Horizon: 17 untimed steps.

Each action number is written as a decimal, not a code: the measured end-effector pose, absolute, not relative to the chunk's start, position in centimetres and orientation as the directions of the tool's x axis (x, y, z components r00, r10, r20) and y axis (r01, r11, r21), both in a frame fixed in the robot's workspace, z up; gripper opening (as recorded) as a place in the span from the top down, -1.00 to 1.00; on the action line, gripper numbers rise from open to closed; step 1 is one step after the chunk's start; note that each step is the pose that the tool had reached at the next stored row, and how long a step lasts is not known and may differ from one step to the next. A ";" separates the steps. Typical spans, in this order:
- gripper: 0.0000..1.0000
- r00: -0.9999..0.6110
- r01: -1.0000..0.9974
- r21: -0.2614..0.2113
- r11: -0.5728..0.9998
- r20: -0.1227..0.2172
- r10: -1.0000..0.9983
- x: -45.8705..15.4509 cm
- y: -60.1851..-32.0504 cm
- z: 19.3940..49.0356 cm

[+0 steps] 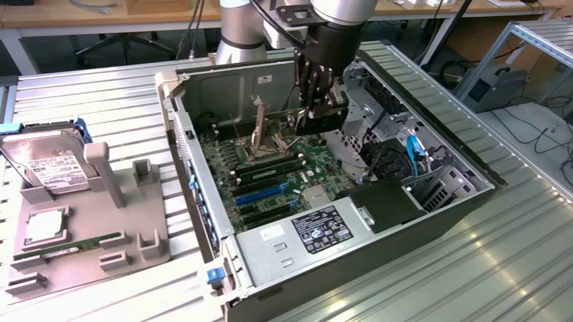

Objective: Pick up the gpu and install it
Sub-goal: 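Insert the gpu into the slot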

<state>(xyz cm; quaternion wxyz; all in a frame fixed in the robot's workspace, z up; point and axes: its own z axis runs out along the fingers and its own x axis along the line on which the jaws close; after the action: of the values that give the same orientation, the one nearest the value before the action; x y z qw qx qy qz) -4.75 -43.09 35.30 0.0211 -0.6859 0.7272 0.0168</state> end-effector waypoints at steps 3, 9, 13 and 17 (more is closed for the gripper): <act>0.47 -0.058 -0.998 -0.005 0.059 -0.054 -0.997 -4.8 -43.3 35.3; 0.47 -0.058 -0.998 -0.005 0.059 -0.054 -0.997 -4.8 -43.9 35.2; 0.47 -0.058 -0.998 -0.005 0.059 -0.054 -0.997 -4.9 -44.1 35.1; 0.47 -0.058 -0.998 -0.005 0.059 -0.054 -0.997 -4.9 -44.4 35.1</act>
<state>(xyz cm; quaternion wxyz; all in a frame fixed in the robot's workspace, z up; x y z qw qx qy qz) -4.90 -44.39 35.08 0.0211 -0.6859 0.7272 0.0168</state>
